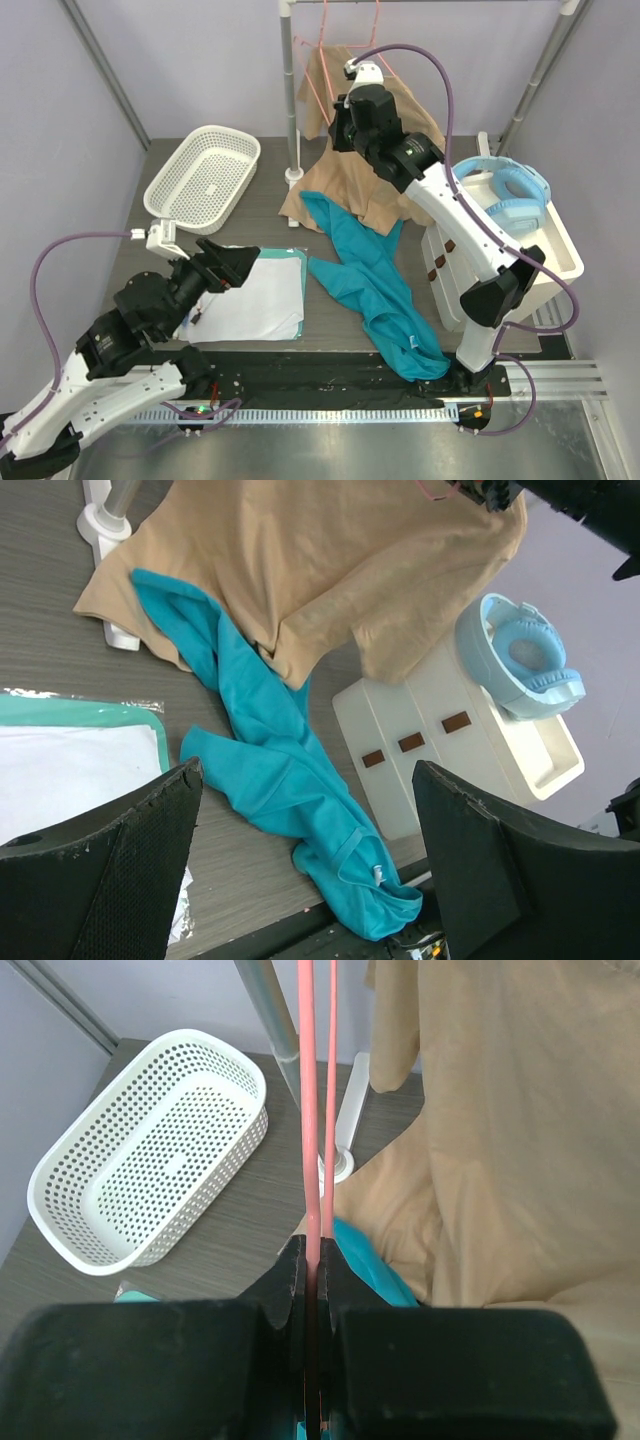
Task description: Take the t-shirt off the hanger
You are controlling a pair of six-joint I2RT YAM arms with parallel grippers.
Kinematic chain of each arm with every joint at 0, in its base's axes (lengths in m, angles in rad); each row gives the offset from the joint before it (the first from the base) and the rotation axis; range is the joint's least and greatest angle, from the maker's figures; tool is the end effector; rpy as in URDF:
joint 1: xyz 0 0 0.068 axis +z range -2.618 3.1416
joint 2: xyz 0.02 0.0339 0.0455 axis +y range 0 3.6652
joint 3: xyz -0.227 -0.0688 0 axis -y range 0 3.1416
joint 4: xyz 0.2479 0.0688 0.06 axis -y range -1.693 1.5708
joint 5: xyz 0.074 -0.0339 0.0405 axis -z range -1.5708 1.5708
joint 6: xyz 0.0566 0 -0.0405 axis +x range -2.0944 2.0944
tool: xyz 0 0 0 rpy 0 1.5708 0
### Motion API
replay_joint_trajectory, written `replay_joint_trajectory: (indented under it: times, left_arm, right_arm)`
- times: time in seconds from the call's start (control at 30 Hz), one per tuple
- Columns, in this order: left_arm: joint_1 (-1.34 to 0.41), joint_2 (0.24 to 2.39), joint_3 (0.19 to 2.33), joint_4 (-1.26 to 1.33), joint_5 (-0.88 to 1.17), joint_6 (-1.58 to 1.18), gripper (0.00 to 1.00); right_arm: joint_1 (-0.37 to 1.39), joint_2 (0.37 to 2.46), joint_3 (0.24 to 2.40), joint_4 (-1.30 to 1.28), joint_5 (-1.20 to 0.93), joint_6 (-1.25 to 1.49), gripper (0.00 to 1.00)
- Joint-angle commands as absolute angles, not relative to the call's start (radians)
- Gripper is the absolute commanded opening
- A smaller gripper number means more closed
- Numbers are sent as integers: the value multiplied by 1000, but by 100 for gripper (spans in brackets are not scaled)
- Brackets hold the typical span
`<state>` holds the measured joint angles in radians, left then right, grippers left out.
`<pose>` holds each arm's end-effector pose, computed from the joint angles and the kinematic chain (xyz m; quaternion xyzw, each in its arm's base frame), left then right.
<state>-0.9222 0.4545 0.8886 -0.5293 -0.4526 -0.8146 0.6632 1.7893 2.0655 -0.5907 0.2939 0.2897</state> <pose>0.1043 -0.0967 0.3600 -0.1119 0.7282 -0.3931 0.5502 0.3357 0.2415 0.4208 -0.0641 0.8025 0.1613 0.5709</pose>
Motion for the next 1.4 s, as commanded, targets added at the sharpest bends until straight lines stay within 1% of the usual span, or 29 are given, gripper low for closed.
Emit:
replay_joint_trajectory:
  times: [0.0, 0.07, 0.1, 0.13, 0.17, 0.2, 0.23, 0.27, 0.3, 0.33, 0.4, 0.43, 0.53, 0.57, 0.6, 0.63, 0.67, 0.73, 0.77, 0.87, 0.9, 0.97, 1.0, 1.03, 1.13, 1.2, 1.23, 1.3, 1.37]
  left_arm:
    - [-920, 512, 908, -546, -463, -828, 86]
    - [-922, 528, 914, -552, -462, -844, 86]
    - [-920, 531, 911, -548, -460, -847, 86]
    - [-920, 531, 908, -529, -453, -848, 86]
    - [-920, 529, 897, -517, -448, -851, 86]
    - [-922, 528, 890, -503, -443, -853, 86]
    - [-920, 526, 884, -477, -436, -853, 86]
    - [-920, 529, 874, -469, -433, -853, 86]
    - [-920, 535, 871, -460, -431, -853, 86]
    - [-920, 549, 865, -456, -430, -851, 87]
    - [-920, 557, 856, -462, -437, -848, 87]
    - [-920, 561, 851, -463, -445, -847, 88]
    - [-920, 563, 845, -465, -459, -839, 88]
    - [-920, 569, 841, -460, -459, -836, 88]
    - [-920, 572, 839, -451, -456, -830, 88]
    - [-922, 580, 833, -449, -451, -824, 89]
    - [-920, 601, 834, -442, -439, -812, 91]
    - [-920, 633, 838, -445, -434, -775, 95]
    - [-922, 649, 851, -451, -434, -767, 96]
    - [-919, 754, 899, -456, -385, -714, 98]
    - [-919, 826, 916, -451, -327, -694, 99]
    - [-919, 925, 986, -463, -282, -649, 99]
    - [-917, 1033, 1015, -492, -256, -644, 98]
    - [-919, 1082, 1078, -512, -247, -646, 97]
    - [-917, 1271, 1170, -532, -224, -699, 93]
    - [-920, 1351, 1207, -531, -221, -777, 92]
    - [-923, 1417, 1239, -528, -227, -807, 94]
    - [-940, 1468, 1255, -493, -227, -877, 100]
    - [-946, 1537, 1264, -465, -218, -934, 100]
  right_arm:
    - [683, 1769, 2085, -563, 325, 273, 1]
    - [684, 1764, 2077, -563, 319, 267, 1]
    - [689, 1763, 2074, -568, 319, 264, 3]
    - [689, 1760, 2071, -568, 319, 262, 9]
    - [690, 1753, 2066, -568, 316, 259, 18]
    - [690, 1750, 2065, -572, 307, 250, 36]
    - [692, 1746, 2062, -574, 305, 247, 46]
    - [692, 1732, 2054, -577, 305, 247, 53]
    - [692, 1720, 2045, -580, 302, 241, 64]
    - [692, 1706, 2034, -578, 302, 236, 67]
    - [692, 1652, 1988, -577, 272, 223, 70]
    - [692, 1629, 1965, -575, 259, 219, 78]
    - [692, 1505, 1838, -554, 245, 221, 81]
    - [692, 1468, 1763, -536, 244, 222, 86]
    - [692, 1433, 1719, -522, 244, 222, 88]
    - [692, 1348, 1674, -506, 242, 219, 89]
    - [690, 1309, 1581, -470, 242, 219, 88]
    - [692, 1188, 1488, -440, 229, 219, 89]
    - [692, 1149, 1406, -431, 218, 224, 89]
    - [692, 1031, 1263, -425, 210, 253, 88]
    - [692, 1004, 1232, -426, 212, 261, 88]
    - [690, 932, 1157, -426, 219, 291, 88]
    - [692, 908, 1138, -428, 228, 305, 88]
    - [692, 888, 1123, -428, 239, 314, 88]
    - [690, 821, 1088, -426, 230, 333, 87]
    - [692, 784, 1083, -431, 239, 322, 87]
    - [692, 773, 1081, -436, 250, 316, 87]
    - [692, 747, 1078, -445, 271, 299, 87]
    - [692, 739, 1072, -445, 296, 287, 86]
